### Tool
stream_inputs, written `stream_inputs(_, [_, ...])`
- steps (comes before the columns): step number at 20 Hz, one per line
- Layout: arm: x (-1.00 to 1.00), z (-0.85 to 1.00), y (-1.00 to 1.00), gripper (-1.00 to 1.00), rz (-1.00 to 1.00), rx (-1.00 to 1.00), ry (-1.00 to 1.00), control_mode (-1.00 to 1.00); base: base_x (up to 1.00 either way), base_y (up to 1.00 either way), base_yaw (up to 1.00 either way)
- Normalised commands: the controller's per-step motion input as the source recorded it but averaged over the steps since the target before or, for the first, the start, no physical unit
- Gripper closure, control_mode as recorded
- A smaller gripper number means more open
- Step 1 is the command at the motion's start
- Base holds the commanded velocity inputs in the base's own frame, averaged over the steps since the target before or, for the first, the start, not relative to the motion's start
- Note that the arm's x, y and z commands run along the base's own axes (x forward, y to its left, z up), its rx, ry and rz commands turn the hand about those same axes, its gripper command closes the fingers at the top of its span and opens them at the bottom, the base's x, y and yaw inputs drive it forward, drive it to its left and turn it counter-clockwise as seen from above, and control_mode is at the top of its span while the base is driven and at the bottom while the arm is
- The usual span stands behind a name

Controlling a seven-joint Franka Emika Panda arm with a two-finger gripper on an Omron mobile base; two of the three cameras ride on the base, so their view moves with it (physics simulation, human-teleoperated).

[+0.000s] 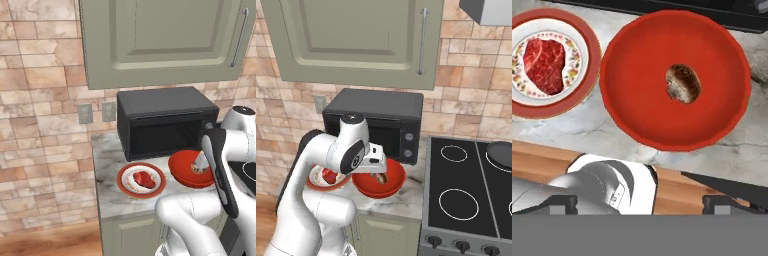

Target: Place the steak on the plate and place the mushroom on the same plate.

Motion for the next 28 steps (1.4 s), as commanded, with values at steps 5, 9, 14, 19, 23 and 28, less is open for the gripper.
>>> stream_inputs(5, [0.40, -0.22, -0.10, -1.00, -0.03, 0.00, -0.01, -1.00, 0.00, 0.00, 0.00])
stream_inputs(9, [0.54, -0.26, 0.00, -1.00, 0.00, 0.00, 0.00, -1.00, 0.00, 0.00, 0.00])
stream_inputs(14, [0.35, -0.27, -0.07, -1.00, 0.00, 0.00, 0.00, -1.00, 0.00, 0.00, 0.00])
stream_inputs(19, [0.24, -0.27, -0.16, -1.00, 0.00, 0.00, 0.00, -1.00, 0.00, 0.00, 0.00])
stream_inputs(23, [0.24, -0.21, -0.12, -1.00, 0.00, 0.00, 0.00, -1.00, 0.00, 0.00, 0.00])
stream_inputs(28, [0.20, -0.21, -0.09, -1.00, 0.00, 0.00, 0.00, -1.00, 0.00, 0.00, 0.00])
